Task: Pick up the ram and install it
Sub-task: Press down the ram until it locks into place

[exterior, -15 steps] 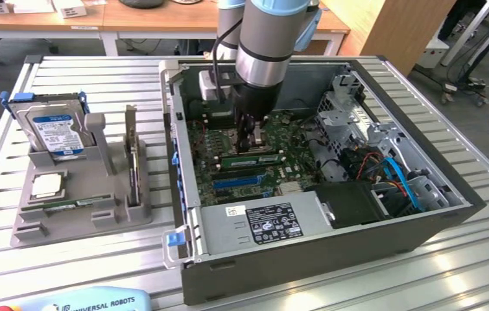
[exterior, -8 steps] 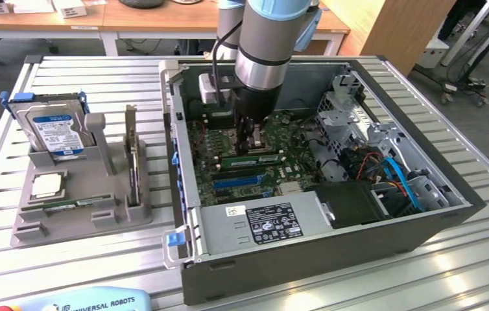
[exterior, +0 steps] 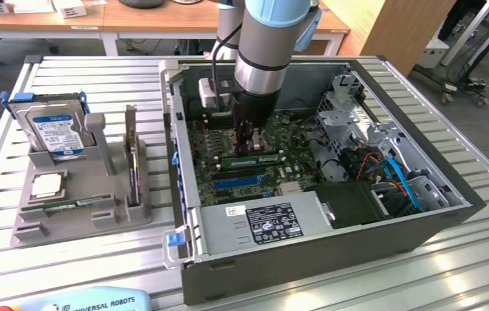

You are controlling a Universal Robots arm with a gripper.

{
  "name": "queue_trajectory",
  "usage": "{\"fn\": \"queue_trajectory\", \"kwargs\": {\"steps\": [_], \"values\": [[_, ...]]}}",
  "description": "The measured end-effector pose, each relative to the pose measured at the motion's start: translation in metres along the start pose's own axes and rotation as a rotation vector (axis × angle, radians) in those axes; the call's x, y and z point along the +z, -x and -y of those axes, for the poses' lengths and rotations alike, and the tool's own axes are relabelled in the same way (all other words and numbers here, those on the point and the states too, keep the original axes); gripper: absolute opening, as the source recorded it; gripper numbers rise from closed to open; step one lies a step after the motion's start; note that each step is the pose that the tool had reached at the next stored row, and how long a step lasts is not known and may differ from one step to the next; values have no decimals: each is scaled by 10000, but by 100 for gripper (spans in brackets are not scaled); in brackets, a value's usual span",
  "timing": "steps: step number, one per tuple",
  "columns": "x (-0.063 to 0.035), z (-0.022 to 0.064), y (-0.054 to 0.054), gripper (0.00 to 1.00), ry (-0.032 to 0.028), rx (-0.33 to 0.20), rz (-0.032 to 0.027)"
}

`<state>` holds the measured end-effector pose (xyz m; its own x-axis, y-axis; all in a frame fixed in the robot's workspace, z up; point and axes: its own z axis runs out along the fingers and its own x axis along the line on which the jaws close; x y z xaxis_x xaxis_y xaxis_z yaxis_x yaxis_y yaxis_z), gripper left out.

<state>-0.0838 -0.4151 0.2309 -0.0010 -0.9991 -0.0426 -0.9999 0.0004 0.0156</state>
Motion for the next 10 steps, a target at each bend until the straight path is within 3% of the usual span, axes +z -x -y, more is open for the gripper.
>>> {"fn": "queue_trajectory", "kwargs": {"steps": [10], "values": [[47, 0, -2, 10, 1, 4, 9]]}}
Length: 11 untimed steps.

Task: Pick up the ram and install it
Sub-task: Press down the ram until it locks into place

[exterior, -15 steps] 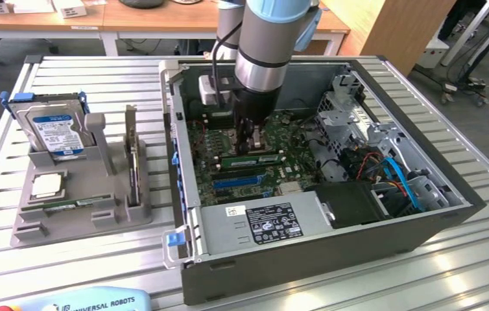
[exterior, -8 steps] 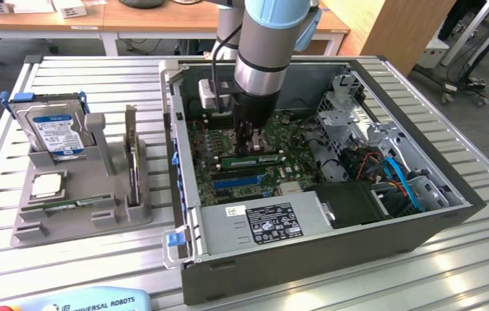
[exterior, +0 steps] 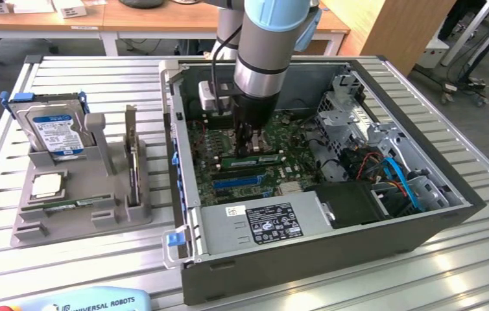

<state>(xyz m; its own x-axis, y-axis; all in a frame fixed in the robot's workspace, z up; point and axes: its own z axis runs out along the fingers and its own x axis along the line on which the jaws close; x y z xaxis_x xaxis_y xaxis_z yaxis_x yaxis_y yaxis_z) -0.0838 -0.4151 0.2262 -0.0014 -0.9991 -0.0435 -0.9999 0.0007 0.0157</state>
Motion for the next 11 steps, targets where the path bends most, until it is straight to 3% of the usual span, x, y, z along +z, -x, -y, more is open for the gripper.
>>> {"fn": "queue_trajectory", "kwargs": {"steps": [11], "values": [[23, 0, -1, 10, 1, 0, -3]]}}
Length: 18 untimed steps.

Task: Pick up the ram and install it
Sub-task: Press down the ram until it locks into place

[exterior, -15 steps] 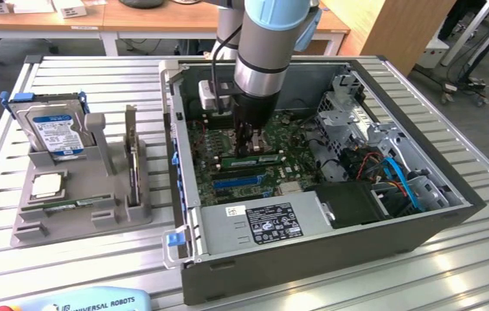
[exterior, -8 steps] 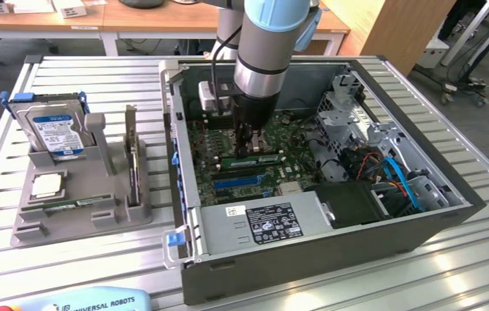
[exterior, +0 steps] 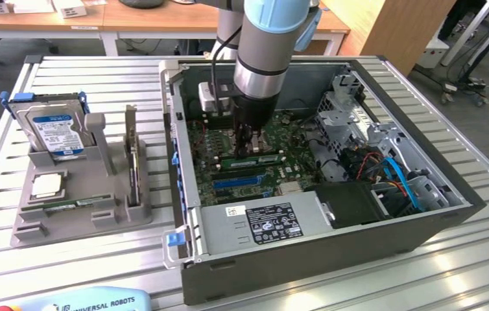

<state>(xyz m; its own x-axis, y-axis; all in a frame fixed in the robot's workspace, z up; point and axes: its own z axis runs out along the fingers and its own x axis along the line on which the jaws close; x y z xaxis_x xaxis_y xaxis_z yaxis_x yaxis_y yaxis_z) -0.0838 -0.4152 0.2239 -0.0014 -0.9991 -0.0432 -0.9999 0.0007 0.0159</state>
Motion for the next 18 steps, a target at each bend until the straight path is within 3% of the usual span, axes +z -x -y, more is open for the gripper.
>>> {"fn": "queue_trajectory", "kwargs": {"steps": [12, 18], "values": [[15, 1, 1, 10, -4, 0, 6], [-59, 0, 4, 10, -4, -1, 6]]}}
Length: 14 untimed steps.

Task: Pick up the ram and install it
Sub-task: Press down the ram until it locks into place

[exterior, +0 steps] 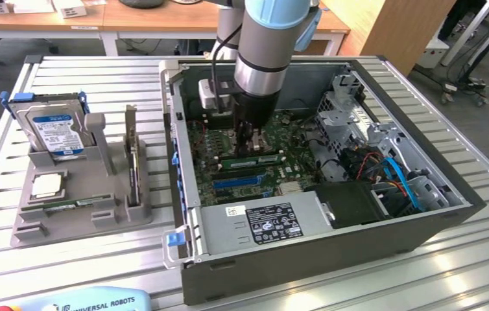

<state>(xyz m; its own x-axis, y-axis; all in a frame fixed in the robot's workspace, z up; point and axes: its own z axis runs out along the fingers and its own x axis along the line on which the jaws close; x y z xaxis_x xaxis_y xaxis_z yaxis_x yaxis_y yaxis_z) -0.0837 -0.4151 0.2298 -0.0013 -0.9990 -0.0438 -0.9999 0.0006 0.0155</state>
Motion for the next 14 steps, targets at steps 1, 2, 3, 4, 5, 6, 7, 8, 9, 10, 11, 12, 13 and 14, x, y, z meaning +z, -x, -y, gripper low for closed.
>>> {"fn": "queue_trajectory", "kwargs": {"steps": [1, 2, 3, 4, 5, 6, 7, 8, 9, 10, 11, 12, 13, 14], "values": [[-18, 0, 1, 10, 1, 0, -2], [-38, -1, 1, 10, 1, 0, -2], [-57, -1, 2, 10, 1, 1, -2], [-77, -2, 3, 10, 1, 1, -2], [-100, -2, 4, 10, 1, 0, -2], [-125, -2, 5, 10, 1, 0, -1], [-151, -3, 7, 10, 1, 0, -1], [-179, -3, 8, 10, 1, 1, -2], [-210, -4, 9, 10, 2, 1, -3], [-238, -4, 10, 10, 1, 1, -2], [-267, -4, 12, 10, 1, 2, -1], [-297, -4, 13, 10, 1, 1, -2], [-327, -4, 14, 10, 1, 1, -1], [-357, -5, 16, 10, 1, 1, -2]]}}
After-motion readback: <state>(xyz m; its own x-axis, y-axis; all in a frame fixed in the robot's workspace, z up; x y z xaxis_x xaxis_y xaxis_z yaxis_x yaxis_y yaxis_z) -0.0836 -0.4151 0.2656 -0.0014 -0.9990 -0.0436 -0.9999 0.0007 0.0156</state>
